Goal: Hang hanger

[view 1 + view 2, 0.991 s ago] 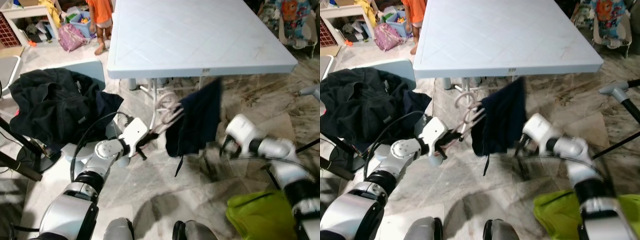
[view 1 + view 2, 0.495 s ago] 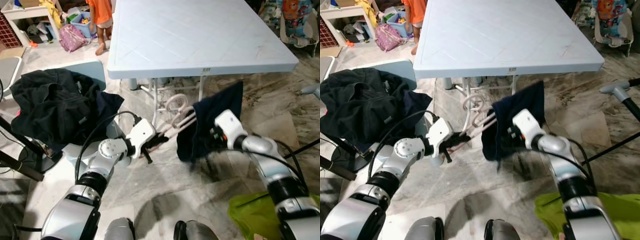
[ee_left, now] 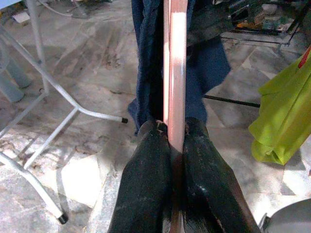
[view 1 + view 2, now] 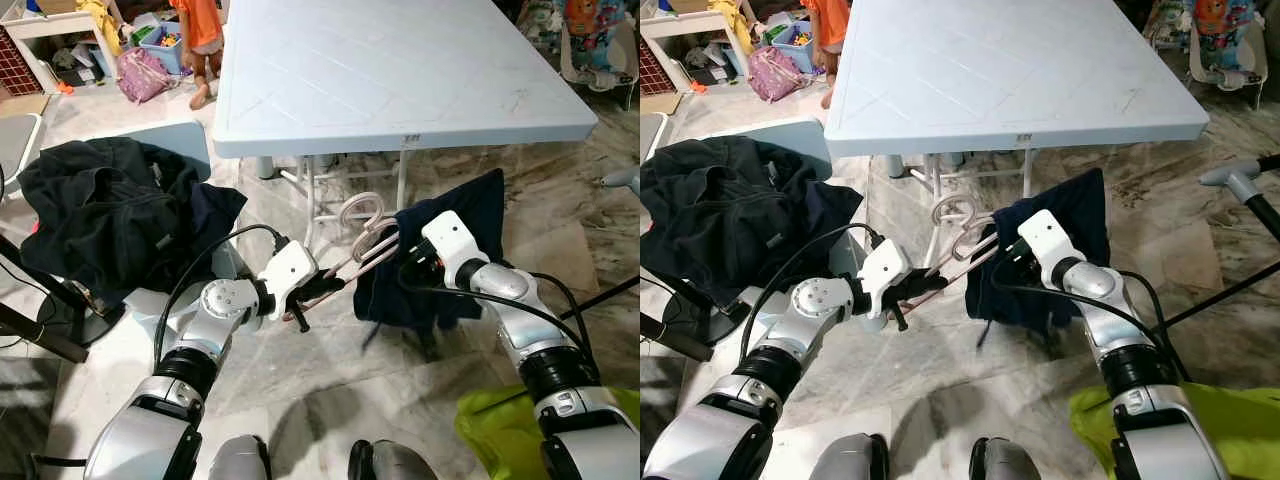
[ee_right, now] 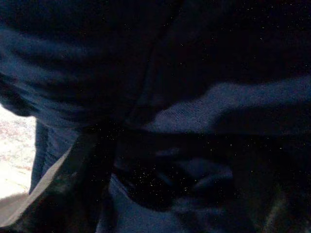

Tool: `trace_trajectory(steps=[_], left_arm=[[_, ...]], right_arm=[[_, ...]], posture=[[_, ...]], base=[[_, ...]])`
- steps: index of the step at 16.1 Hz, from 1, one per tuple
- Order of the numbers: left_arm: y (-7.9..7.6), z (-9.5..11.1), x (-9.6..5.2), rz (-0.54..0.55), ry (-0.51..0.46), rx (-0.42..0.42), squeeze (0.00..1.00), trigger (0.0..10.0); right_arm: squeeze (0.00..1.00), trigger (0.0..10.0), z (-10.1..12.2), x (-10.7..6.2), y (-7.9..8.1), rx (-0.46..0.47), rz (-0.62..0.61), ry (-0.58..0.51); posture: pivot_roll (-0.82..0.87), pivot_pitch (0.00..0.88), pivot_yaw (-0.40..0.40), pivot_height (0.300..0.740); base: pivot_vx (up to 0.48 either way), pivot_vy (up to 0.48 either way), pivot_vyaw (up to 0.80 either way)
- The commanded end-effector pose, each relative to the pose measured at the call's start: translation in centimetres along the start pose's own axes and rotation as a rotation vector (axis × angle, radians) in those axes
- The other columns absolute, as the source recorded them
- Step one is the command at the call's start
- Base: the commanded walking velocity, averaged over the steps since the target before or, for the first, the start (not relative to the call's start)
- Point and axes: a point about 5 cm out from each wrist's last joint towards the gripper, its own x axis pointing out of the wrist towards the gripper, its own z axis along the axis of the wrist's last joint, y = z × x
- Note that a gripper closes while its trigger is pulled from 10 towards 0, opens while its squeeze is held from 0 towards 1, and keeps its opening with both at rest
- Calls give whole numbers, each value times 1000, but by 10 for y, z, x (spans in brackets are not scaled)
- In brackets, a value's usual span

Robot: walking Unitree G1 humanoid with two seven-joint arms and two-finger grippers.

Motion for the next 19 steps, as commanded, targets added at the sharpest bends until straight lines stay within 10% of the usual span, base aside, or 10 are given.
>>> trace_trajectory(steps=[1,2,6,7,14,16,18,19], left_arm=[[2,8,1,5,-36,18,0,0],[3,7,-1,14,-28,20,0,0],[8,3,-6,33,7,39,0,0],[9,2,-7,37,13,37,0,0],[8,-3,-7,48,34,42,0,0],[8,-4,-7,49,39,42,0,0],[7,-5,-6,49,42,42,0,0],[6,-5,-5,48,42,43,0,0]], right_arm=[[0,0,2,0,-2,25,16,-3],[0,10000,1,-5,3,23,113,-3],[0,10000,-13,-25,-5,53,280,48],[1000,10000,-14,-32,-11,91,308,45],[984,10000,-5,-41,-8,299,365,-22],[322,10000,-3,-41,-4,333,364,-34],[0,10000,-3,-41,8,340,371,-11],[0,10000,-4,-39,10,319,347,7]], posture=[[-40,109,30,740],[-40,108,31,740],[-41,107,34,740],[-42,107,36,740],[-43,101,40,740],[-46,98,41,740],[-47,93,37,740],[-47,93,37,740]], base=[[0,0,0],[0,0,0],[0,0,0],[0,0,0],[0,0,0],[0,0,0],[0,0,0],[0,0,0]])
